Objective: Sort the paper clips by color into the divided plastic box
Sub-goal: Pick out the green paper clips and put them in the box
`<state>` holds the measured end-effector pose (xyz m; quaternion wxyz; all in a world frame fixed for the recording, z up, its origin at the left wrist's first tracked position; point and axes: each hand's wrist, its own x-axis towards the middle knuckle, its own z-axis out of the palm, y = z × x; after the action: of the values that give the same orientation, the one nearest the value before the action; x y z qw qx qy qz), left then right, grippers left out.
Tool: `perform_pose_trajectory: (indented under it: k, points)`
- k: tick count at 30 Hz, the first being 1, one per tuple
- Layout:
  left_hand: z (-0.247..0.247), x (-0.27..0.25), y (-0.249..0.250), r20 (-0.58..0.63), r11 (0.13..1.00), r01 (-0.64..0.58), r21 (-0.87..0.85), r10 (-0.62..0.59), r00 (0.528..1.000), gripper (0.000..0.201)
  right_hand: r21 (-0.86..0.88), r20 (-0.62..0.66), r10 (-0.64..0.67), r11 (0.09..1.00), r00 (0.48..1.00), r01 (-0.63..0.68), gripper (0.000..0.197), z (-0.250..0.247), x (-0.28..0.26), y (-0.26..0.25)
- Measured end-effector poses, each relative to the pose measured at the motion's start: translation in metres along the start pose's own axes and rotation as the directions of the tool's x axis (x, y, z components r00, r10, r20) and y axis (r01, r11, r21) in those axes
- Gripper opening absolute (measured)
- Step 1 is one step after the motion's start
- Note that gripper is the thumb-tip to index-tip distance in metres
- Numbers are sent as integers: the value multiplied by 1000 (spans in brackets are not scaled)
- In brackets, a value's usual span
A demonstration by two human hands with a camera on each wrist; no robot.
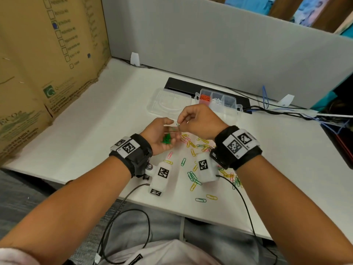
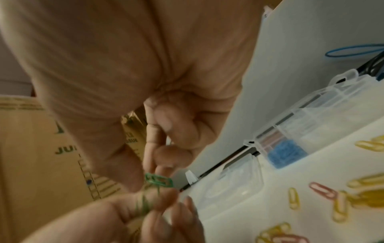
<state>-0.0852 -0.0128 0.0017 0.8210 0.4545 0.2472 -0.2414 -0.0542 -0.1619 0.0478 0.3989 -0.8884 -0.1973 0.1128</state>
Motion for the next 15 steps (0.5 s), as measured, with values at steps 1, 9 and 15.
perform_pose_trajectory:
  k: [1,9,15]
  points:
    - [3,0,-3,17,999,12,41,-13,1000,23,-11,-16,-18,1000,1000,18,10,-3,-3,0]
    - [18,-5,-10,16,772,-71,632,79,997,42,-329,253,210,937,944,-120,8,3,-62,35]
    - [25,-5,-22,37,882,-19,471,2,999,43,-403,144,272,895,952,-194,29,30,-79,45]
